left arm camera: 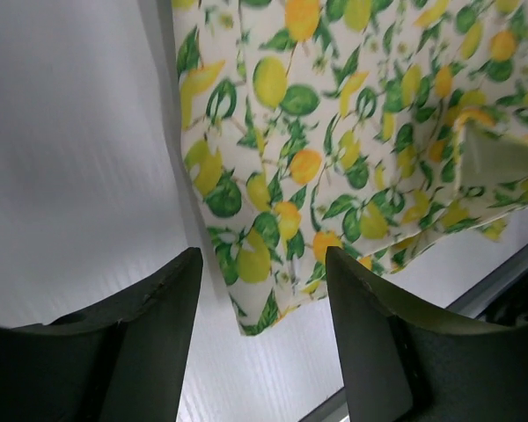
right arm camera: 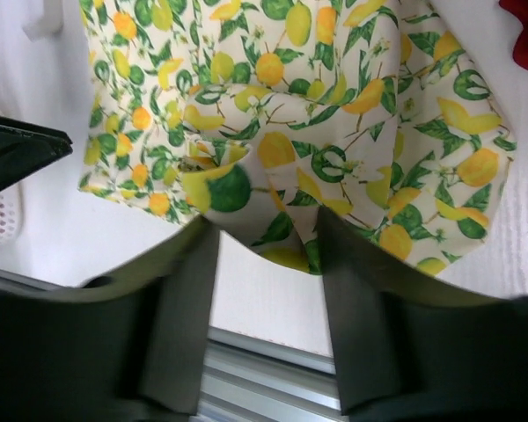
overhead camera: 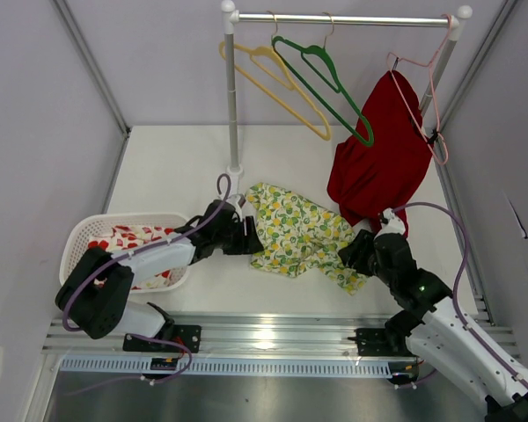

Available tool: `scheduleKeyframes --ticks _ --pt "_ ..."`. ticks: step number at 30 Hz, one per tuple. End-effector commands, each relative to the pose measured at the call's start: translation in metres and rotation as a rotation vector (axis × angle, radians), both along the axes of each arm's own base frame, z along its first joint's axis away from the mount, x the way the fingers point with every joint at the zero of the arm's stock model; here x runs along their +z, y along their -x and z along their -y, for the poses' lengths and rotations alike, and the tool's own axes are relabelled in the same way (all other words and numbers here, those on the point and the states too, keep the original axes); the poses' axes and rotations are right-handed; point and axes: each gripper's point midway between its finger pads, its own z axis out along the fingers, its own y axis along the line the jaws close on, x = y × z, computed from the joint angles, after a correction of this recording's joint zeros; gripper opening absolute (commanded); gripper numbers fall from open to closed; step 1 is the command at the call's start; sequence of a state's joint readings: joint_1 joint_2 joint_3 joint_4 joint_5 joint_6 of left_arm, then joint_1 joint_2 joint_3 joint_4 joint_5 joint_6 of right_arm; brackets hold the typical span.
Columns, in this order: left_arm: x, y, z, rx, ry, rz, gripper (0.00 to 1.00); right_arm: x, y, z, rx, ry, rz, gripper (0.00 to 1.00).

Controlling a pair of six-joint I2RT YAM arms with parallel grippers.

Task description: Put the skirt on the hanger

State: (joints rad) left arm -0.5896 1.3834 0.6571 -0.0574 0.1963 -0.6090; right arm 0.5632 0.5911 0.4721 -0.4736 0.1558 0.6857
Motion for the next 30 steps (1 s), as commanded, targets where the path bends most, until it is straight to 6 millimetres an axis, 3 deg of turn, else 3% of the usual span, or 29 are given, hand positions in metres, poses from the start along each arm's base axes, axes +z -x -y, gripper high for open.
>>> scheduleKeyframes --ticks 1,4,9,12,15,16,19,24,30 --pt "-0.011 0.012 -0.013 0.017 -0.135 -0.042 0.65 0.021 -0.001 0.007 -0.039 0.012 0.018 0.58" --pt "-0.014 0.018 -0.012 0.015 -0.122 -0.048 0.70 0.024 -0.001 0.010 -0.053 0.025 0.014 0.65" --pt "-0.017 0.016 0.001 0.006 -0.066 -0.053 0.72 0.020 -0.002 0.018 -0.107 0.043 -0.014 0.71" --pt "-0.026 0.015 0.003 -0.003 -0.073 -0.078 0.66 0.025 -0.002 0.021 -0.120 0.048 -0.011 0.75" --pt "-0.030 0.012 0.005 -0.001 -0.091 -0.088 0.40 0.036 -0.002 0.023 -0.129 0.037 0.013 0.77" --pt "-0.031 0.011 0.005 0.001 -0.095 -0.094 0.25 0.039 -0.002 0.024 -0.133 0.035 0.018 0.77" --pt "-0.034 0.009 -0.004 0.027 -0.144 -0.095 0.00 0.042 -0.001 0.024 -0.131 0.038 0.017 0.79" --pt "-0.026 0.001 -0.029 0.095 -0.196 -0.081 0.00 0.039 0.002 0.027 -0.144 0.034 0.003 0.82" --pt "-0.014 -0.006 -0.054 0.157 -0.214 -0.070 0.00 0.015 0.005 0.033 -0.201 0.053 -0.072 0.88"
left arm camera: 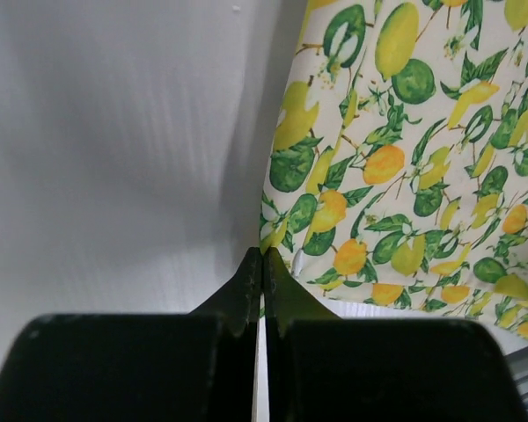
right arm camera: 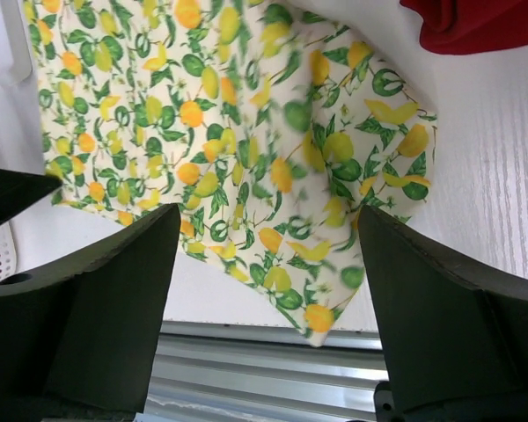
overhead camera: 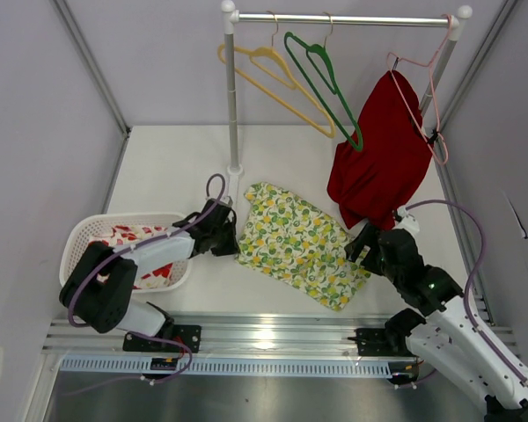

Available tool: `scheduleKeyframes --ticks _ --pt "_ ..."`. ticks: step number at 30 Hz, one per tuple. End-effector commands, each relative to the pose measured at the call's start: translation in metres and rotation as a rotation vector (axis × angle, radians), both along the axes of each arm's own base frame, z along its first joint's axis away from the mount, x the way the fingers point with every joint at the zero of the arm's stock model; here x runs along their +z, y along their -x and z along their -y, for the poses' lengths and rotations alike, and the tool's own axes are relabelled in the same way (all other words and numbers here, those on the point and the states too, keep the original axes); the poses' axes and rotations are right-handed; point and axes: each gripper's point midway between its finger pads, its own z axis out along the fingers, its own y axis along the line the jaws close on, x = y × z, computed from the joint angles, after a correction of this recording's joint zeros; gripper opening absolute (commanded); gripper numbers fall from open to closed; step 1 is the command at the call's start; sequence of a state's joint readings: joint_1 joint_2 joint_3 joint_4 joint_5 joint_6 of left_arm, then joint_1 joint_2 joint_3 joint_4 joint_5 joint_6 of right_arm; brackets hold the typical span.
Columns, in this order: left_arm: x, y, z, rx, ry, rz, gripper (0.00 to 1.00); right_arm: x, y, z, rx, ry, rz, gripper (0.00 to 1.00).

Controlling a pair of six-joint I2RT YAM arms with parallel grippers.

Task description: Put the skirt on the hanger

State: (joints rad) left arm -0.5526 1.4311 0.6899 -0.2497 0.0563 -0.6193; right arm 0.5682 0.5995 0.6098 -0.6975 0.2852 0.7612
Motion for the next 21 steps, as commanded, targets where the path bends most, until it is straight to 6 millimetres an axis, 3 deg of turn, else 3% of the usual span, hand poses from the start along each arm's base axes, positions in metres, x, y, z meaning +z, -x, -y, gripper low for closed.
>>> scheduleKeyframes --ticks 1,7,13,16,17,19,20,21 --pt "0.021 -0.011 -0.011 0.025 -0.026 0.058 0.00 -0.009 -0.003 0.002 -0.056 -0.015 -0.027 0.89" --pt "0.037 -0.014 -0.027 0.055 -0.062 0.092 0.00 -0.056 -0.006 -0.004 -0.073 -0.018 -0.155 0.88" --pt "0.050 -0.015 -0.046 0.092 -0.076 0.118 0.00 -0.076 -0.012 0.009 -0.141 -0.025 -0.179 0.87" --pt "0.048 -0.013 -0.043 0.074 -0.060 0.103 0.00 -0.083 -0.019 0.010 -0.146 -0.047 -0.181 0.83" --pt "0.043 -0.013 -0.041 0.070 -0.056 0.092 0.00 -0.085 -0.023 0.014 -0.162 -0.062 -0.185 0.80" --pt "0.039 -0.010 -0.036 0.057 -0.032 0.080 0.00 -0.091 -0.030 0.009 -0.150 -0.087 -0.193 0.64" --pt "0.037 -0.010 -0.035 0.055 -0.027 0.076 0.00 -0.094 -0.033 0.010 -0.158 -0.098 -0.204 0.51" --pt "0.034 -0.007 -0.035 0.051 -0.025 0.070 0.00 -0.098 -0.036 0.004 -0.140 -0.116 -0.223 0.46"
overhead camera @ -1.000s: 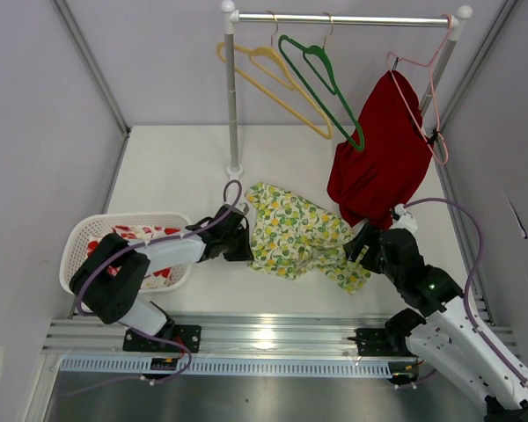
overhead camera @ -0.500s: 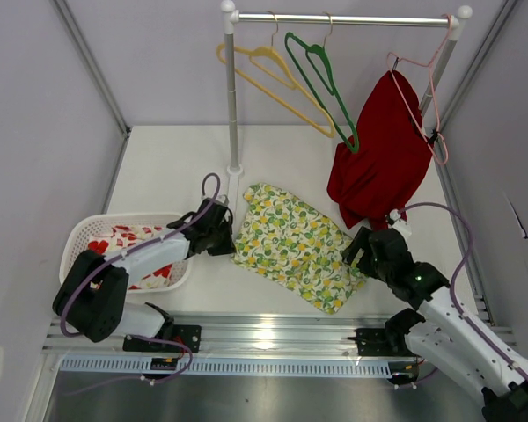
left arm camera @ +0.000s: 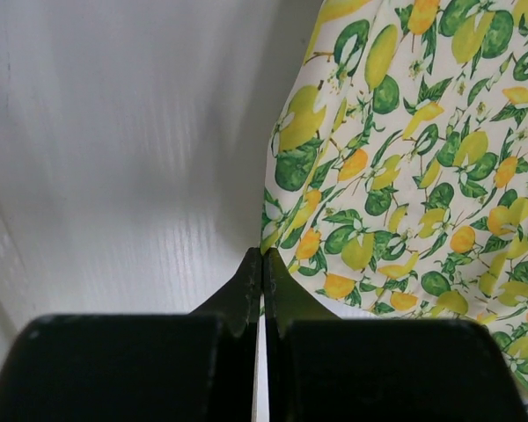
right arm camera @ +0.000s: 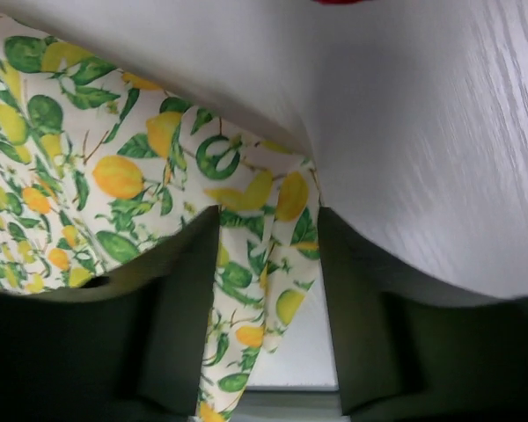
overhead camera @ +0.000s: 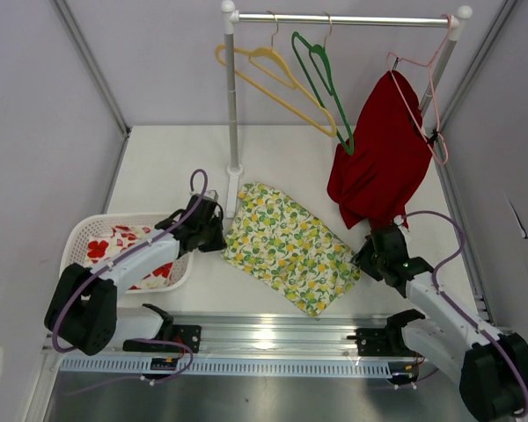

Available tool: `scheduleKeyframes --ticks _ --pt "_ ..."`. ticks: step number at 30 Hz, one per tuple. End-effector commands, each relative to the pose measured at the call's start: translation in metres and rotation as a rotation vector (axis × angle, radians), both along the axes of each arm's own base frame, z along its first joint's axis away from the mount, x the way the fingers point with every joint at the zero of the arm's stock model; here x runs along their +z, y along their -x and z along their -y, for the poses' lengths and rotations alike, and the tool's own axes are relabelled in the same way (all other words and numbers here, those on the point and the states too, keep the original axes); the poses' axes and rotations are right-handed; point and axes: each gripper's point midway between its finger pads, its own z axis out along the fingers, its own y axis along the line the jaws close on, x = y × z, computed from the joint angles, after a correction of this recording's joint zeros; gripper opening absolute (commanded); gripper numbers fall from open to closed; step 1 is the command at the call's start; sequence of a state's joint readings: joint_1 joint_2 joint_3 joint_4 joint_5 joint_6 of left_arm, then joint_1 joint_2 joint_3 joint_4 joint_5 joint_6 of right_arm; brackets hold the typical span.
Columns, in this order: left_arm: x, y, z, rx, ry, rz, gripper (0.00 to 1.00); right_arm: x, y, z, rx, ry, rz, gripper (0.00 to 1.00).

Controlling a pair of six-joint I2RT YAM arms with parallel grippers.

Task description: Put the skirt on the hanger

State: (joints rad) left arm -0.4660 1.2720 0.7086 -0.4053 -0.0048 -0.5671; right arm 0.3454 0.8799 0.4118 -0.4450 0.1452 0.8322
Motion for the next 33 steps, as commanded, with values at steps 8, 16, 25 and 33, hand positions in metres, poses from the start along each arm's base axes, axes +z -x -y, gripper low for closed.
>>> scheduleKeyframes --ticks 8,16,25,33 --pt "0.000 -0.001 0.009 -0.043 0.041 0.003 0.00 0.019 -0.050 -0.011 0.021 -0.051 0.080 0.05" --pt "-0.006 0.005 0.015 -0.051 0.075 -0.016 0.00 0.097 -0.111 0.031 -0.034 0.162 0.248 0.00" --pt "-0.031 0.021 0.037 -0.073 0.118 -0.061 0.00 0.083 -0.123 0.037 -0.010 0.210 0.184 0.30" --pt "-0.024 0.012 0.041 -0.072 0.107 -0.018 0.12 0.076 -0.089 0.030 0.036 0.163 0.160 0.64"
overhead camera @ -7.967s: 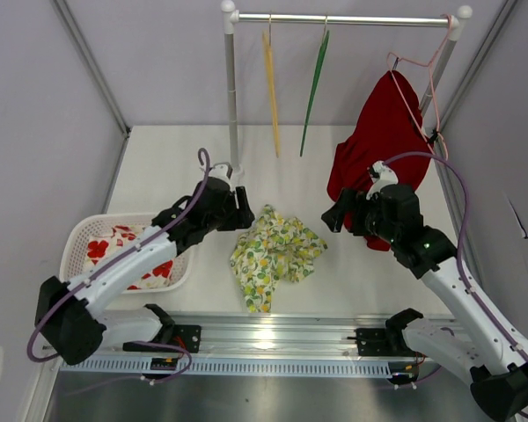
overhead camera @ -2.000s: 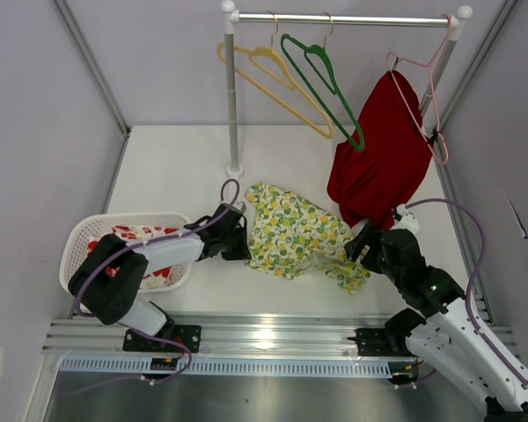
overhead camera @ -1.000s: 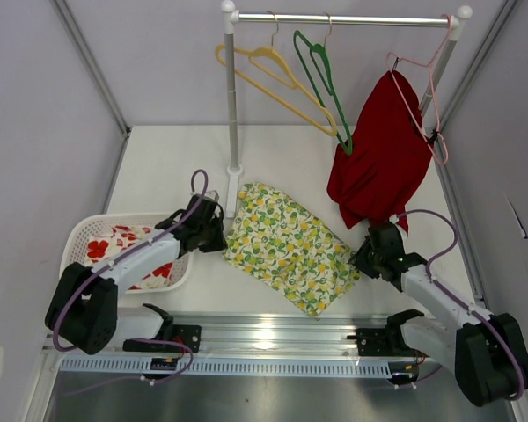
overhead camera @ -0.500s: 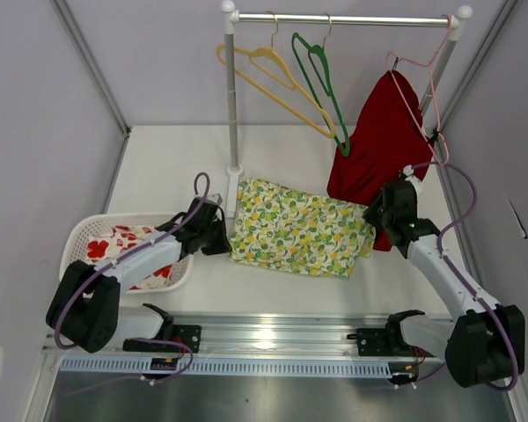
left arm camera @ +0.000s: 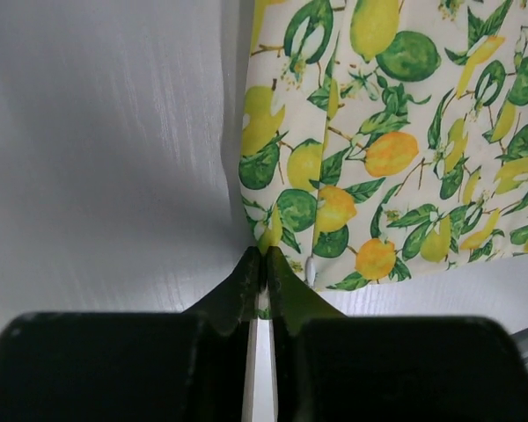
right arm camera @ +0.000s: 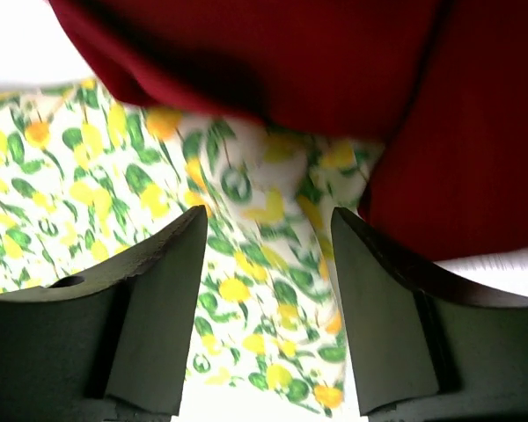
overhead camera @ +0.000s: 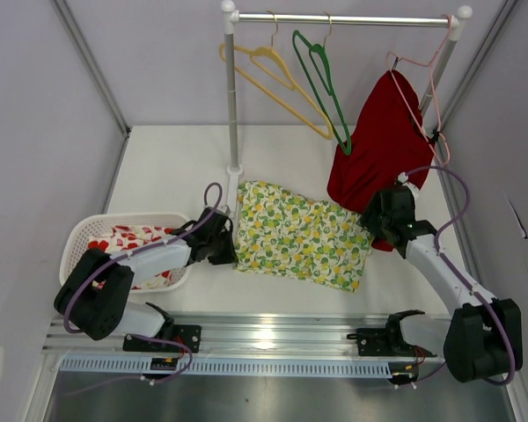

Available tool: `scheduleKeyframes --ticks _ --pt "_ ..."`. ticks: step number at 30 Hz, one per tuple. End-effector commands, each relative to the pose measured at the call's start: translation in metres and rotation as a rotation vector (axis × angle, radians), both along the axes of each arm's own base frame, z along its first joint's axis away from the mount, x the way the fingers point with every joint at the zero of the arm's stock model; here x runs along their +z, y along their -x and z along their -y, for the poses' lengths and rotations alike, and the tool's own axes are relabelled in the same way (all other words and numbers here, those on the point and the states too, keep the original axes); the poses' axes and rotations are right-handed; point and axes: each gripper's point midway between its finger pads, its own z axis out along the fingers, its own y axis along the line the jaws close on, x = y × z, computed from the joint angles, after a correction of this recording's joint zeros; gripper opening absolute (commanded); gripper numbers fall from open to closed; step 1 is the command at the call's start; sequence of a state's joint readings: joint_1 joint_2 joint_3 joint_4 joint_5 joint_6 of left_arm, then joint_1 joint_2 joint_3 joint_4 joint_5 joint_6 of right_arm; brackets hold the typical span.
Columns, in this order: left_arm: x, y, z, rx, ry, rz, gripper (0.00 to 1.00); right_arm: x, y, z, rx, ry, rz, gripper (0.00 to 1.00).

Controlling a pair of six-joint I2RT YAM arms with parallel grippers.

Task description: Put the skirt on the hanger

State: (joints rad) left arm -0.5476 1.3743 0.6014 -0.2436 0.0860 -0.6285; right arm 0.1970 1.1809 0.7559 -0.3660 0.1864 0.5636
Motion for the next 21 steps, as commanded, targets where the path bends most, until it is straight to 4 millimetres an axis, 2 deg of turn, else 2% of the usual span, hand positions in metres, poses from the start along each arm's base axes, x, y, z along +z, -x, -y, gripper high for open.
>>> scheduleKeyframes --ticks 1,5,7,8,11,13,14,16,17,18,19,20,21 --pt "0.023 -0.021 0.007 0.020 0.025 0.093 0.13 0.012 0.016 -0.004 0.032 -0.029 0.027 0.65" --pt "0.045 -0.030 0.005 0.023 0.007 0.144 0.35 0.020 0.029 -0.009 0.063 -0.058 0.036 0.65" --pt "0.067 -0.037 0.002 0.028 -0.003 0.195 0.47 0.023 0.033 -0.011 0.074 -0.063 0.045 0.64" --pt "0.072 -0.037 -0.002 0.033 -0.019 0.199 0.49 0.023 0.035 -0.011 0.076 -0.064 0.043 0.64" --pt "0.121 -0.053 -0.001 0.039 -0.008 0.311 0.55 0.028 0.037 -0.012 0.087 -0.070 0.051 0.64" --pt "0.142 -0.054 -0.005 0.043 -0.013 0.344 0.56 0.031 0.038 -0.013 0.090 -0.073 0.058 0.64" --pt "0.173 -0.062 0.000 0.045 0.017 0.399 0.55 0.034 0.039 -0.015 0.100 -0.082 0.067 0.64" --pt "0.195 -0.069 0.000 0.060 0.018 0.442 0.53 0.039 0.040 -0.017 0.111 -0.092 0.077 0.63" --pt "0.240 -0.080 0.010 0.065 0.058 0.519 0.52 0.042 0.040 -0.018 0.114 -0.098 0.089 0.63" --pt "0.254 -0.087 0.011 0.082 0.049 0.549 0.54 0.043 0.041 -0.019 0.121 -0.105 0.091 0.63" --pt "0.288 -0.094 0.016 0.095 0.075 0.611 0.56 0.044 0.041 -0.019 0.122 -0.106 0.092 0.63" --pt "0.290 -0.099 0.028 0.077 0.059 0.610 0.59 0.044 0.042 -0.020 0.127 -0.105 0.095 0.63" --pt "0.346 -0.108 0.031 0.116 0.092 0.722 0.60 0.045 0.042 -0.020 0.132 -0.103 0.096 0.63"
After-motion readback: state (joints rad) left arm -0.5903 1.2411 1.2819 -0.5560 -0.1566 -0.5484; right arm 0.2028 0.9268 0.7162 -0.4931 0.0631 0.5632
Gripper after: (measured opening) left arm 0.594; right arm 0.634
